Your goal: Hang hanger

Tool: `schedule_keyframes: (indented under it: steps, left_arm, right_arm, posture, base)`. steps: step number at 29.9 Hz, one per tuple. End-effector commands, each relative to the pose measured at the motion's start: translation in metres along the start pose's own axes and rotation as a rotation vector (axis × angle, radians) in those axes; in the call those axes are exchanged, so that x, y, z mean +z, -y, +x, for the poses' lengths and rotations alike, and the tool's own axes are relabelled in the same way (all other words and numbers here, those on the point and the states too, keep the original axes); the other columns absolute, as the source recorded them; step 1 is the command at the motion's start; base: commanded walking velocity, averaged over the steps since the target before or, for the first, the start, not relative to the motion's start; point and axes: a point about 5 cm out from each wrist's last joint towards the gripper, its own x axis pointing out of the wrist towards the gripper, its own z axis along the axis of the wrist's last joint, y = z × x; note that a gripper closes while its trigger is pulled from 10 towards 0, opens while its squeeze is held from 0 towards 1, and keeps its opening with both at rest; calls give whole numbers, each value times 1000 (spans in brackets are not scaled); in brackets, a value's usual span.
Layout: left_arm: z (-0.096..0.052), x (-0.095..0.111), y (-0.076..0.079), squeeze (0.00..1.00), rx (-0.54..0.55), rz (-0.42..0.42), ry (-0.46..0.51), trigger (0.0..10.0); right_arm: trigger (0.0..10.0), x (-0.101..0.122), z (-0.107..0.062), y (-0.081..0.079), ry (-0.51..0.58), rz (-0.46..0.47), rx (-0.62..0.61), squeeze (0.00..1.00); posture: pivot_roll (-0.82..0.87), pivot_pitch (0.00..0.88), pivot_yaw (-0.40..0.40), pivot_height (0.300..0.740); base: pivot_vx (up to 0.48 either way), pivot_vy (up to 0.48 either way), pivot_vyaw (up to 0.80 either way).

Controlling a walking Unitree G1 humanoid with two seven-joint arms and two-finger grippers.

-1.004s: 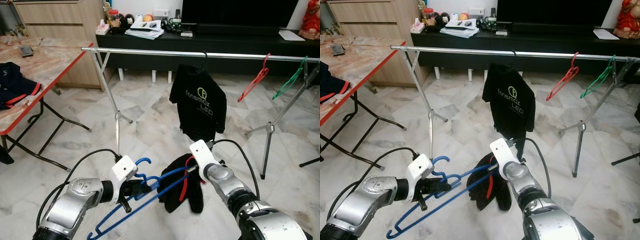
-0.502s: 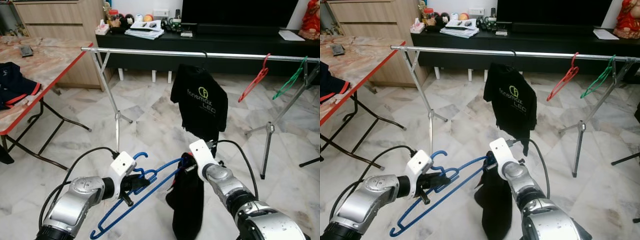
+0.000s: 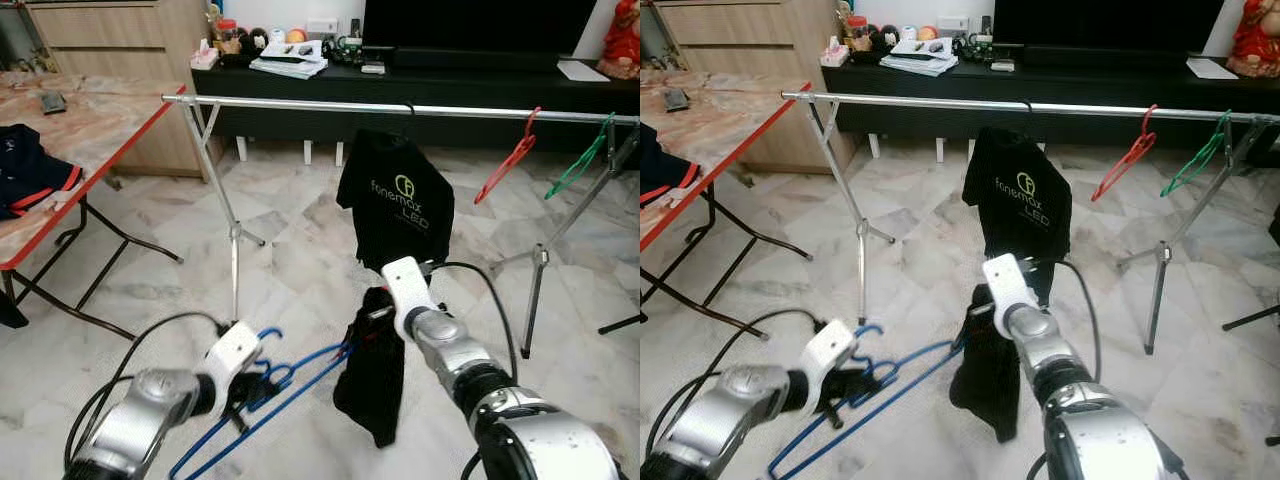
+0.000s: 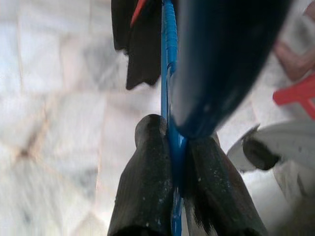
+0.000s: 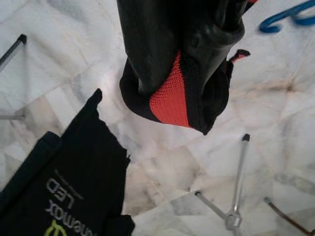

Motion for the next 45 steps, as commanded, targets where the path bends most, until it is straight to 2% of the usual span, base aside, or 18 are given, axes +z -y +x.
schedule_keyframes:
  steps: [1,8,12,16,23,29,37,44,45]
  left_arm:
    - [0,-4,-2,0,22,21,-8,10000]
    - [0,6,1,0,7,26,81,10000]
    - [-5,14,14,0,-148,29,102,10000]
    - [-9,17,15,0,-199,40,103,10000]
    - [-3,27,5,0,-97,51,131,10000]
    - [-3,25,2,0,-68,50,121,10000]
    - [-1,15,1,0,-31,51,82,10000]
    - [1,17,-2,0,-1,46,96,10000]
    - [1,18,-5,0,29,50,105,10000]
  right_arm:
    - [10000,7,0,0,39,15,-1,0]
    - [10000,-2,-1,0,20,53,17,0]
    - [10000,3,0,-5,16,27,44,0]
    - [10000,10,1,-9,27,42,54,0]
    - [10000,27,2,-17,74,61,80,0]
    - [10000,28,2,-15,81,82,72,0]
    - [10000,37,1,-9,103,71,62,0]
    - [10000,42,1,-12,117,53,78,0]
    - [10000,41,1,-13,116,35,81,0]
  posture:
    - [95,81,4,740]
    - [96,79,2,740]
    - [102,76,1,740]
    - [109,75,-1,740]
    - [111,73,1,740]
    - [106,71,2,740]
    - [102,68,1,740]
    - [103,68,-1,740]
    - [100,70,-3,740]
  base:
    - [0,0,0]
    - [0,0,0]
    - [0,0,0]
    - [0,0,0]
    - [0,0,0]
    - [0,0,0]
    - [0,0,0]
    - [0,0,0]
    - [0,0,0]
